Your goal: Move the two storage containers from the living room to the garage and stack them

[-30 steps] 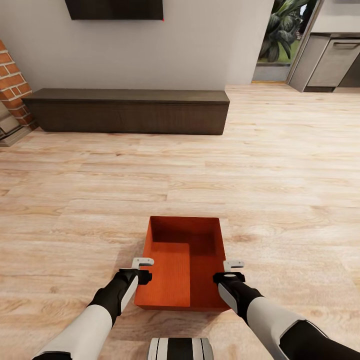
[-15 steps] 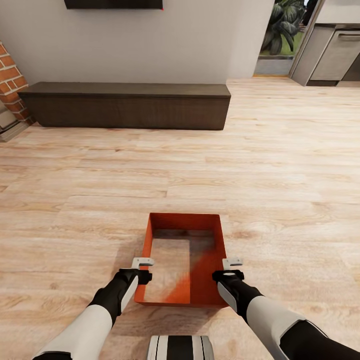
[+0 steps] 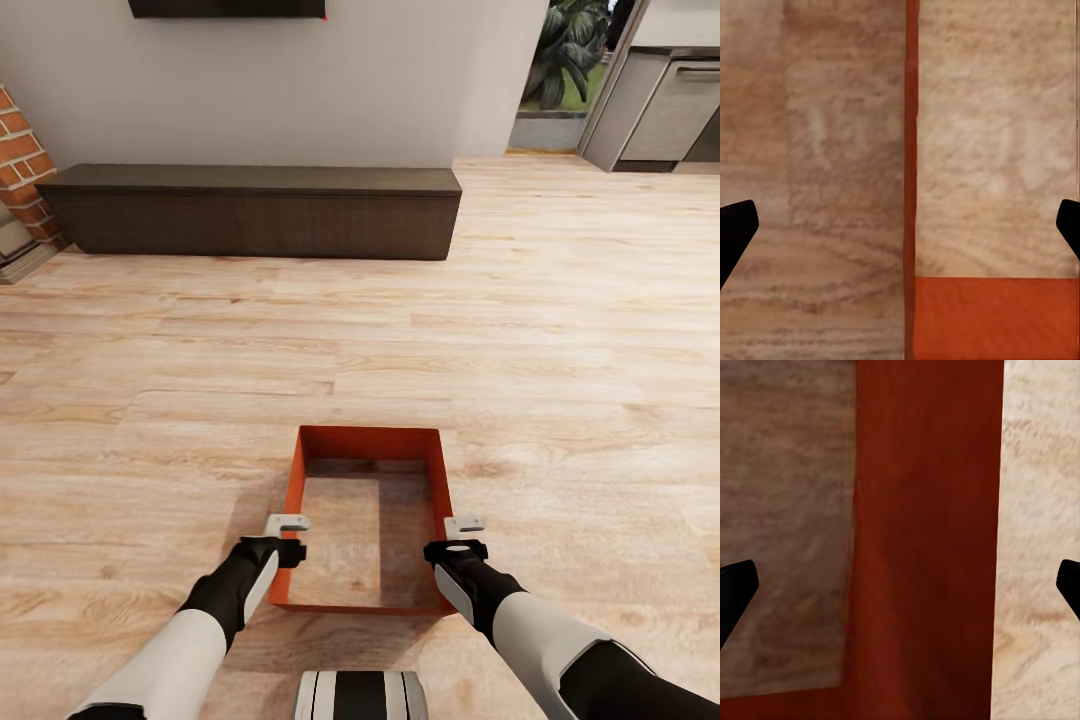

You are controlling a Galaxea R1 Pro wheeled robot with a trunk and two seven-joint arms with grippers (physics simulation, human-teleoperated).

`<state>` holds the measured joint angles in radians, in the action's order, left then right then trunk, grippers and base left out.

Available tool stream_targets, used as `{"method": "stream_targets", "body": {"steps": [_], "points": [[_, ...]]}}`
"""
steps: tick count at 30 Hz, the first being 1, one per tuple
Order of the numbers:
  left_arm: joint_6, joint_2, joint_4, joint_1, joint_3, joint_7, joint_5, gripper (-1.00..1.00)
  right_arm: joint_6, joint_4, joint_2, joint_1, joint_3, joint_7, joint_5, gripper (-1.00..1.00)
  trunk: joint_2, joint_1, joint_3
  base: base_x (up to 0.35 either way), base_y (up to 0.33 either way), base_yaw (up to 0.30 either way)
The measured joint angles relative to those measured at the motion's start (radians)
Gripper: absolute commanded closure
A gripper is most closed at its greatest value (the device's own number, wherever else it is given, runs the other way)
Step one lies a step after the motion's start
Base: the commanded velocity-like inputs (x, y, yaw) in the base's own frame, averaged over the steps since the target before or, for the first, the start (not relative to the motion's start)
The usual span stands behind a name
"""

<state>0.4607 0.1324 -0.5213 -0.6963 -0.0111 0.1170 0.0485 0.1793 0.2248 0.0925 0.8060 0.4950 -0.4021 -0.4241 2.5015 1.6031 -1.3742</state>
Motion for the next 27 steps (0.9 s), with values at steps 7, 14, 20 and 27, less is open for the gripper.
{"method": "stream_targets", "body": {"steps": [7,14,20,27], "points": [[0.000,0.017,0.004,0.000,0.000,0.000,-0.001,-1.00,-0.001,0.000,0.000,0.000,-0.001,0.000,0.000,-1.00,0.000,0.000,0.000,0.000,0.000,0.000],[-0.001,0.017,0.005,0.000,-0.001,-0.001,-0.001,-1.00,-0.002,0.001,0.000,0.000,-0.002,0.000,-0.005,-1.00,0.000,0.000,0.000,0.000,0.000,0.000],[-0.001,0.017,0.005,0.000,-0.001,-0.002,-0.001,-1.00,-0.002,0.001,-0.005,0.000,-0.005,0.000,-0.013,-1.00,0.000,0.000,0.000,0.000,0.000,0.000],[-0.001,0.012,0.007,0.000,0.002,-0.006,-0.071,-1.00,-0.002,0.002,-0.010,0.000,-0.005,0.000,-0.013,-1.00,0.000,0.000,0.000,0.000,0.000,0.000]]}}
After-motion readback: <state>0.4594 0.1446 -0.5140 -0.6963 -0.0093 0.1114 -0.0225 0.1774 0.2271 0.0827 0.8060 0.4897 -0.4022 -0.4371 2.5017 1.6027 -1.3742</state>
